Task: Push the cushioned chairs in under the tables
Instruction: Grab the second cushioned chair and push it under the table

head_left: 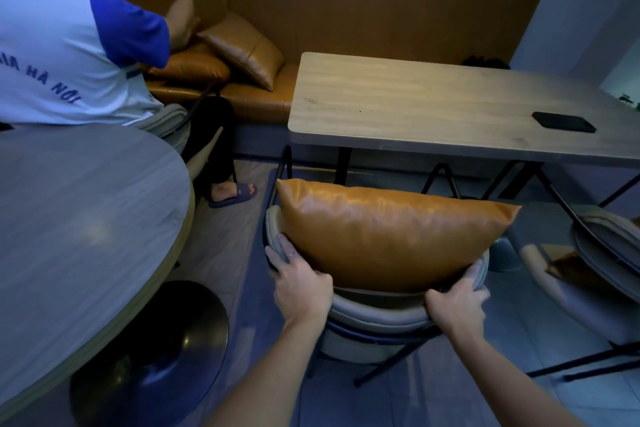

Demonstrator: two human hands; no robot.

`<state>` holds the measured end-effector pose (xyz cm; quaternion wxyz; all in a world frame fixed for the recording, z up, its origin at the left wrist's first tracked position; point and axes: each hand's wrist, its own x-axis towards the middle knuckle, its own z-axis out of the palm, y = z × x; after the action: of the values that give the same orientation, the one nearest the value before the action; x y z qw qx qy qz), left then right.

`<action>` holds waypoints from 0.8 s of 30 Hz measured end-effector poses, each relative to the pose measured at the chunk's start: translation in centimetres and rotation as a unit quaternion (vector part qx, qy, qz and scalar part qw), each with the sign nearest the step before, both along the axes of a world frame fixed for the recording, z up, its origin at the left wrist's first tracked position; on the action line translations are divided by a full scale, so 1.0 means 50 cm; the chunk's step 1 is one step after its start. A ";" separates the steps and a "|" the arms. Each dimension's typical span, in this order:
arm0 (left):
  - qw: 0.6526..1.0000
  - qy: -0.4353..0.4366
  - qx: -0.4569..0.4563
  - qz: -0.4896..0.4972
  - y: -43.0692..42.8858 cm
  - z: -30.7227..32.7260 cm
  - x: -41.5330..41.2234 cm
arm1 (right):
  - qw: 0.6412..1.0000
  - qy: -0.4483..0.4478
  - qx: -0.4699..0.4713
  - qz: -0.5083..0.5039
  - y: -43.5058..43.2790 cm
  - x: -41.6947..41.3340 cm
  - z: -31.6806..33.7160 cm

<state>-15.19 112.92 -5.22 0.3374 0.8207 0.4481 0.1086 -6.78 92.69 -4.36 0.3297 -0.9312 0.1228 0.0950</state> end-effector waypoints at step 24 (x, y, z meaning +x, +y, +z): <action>0.970 -0.085 0.206 -0.096 -0.002 0.128 0.018 | 0.964 -0.213 -0.107 0.120 -0.034 0.058 0.136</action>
<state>-14.29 112.83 1.19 0.2064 0.8997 0.3046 0.2349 -3.86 90.99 2.44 0.2324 -0.9678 -0.0538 -0.0807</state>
